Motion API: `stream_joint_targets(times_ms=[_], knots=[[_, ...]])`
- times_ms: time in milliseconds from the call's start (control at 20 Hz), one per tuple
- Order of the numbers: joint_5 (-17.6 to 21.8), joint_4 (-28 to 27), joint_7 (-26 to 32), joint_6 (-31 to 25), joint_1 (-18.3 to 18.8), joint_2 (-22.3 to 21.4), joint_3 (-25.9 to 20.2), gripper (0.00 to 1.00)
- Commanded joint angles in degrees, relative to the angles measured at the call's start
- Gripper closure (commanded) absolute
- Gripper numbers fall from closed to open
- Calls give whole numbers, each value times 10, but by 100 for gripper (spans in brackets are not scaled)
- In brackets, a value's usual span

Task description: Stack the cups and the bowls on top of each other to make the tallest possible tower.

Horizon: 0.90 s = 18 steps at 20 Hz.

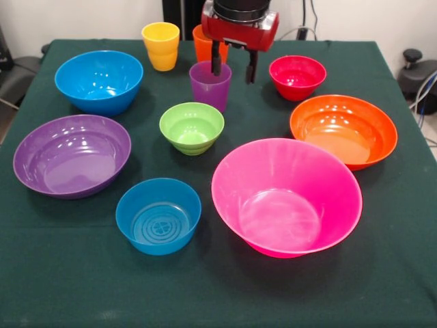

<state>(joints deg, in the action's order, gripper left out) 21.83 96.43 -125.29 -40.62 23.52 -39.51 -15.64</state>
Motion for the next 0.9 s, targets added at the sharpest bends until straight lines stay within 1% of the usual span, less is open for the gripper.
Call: stream_joint_targets(times_ms=[50, 200, 400, 450, 600, 800, 900], knots=[[37, -15, 22, 40, -15, 22, -14, 0], [28, -33, -73, 36, -53, 29, 36, 0], [15, -25, -78, 55, -52, 32, 41, 0], [6, -19, -82, 62, -49, 32, 42, 0], [-6, -19, -92, 67, -53, 33, 54, 0], [-14, -24, -103, 72, -64, 35, 72, 0], [-24, -31, -131, 68, -79, 40, 95, 0]])
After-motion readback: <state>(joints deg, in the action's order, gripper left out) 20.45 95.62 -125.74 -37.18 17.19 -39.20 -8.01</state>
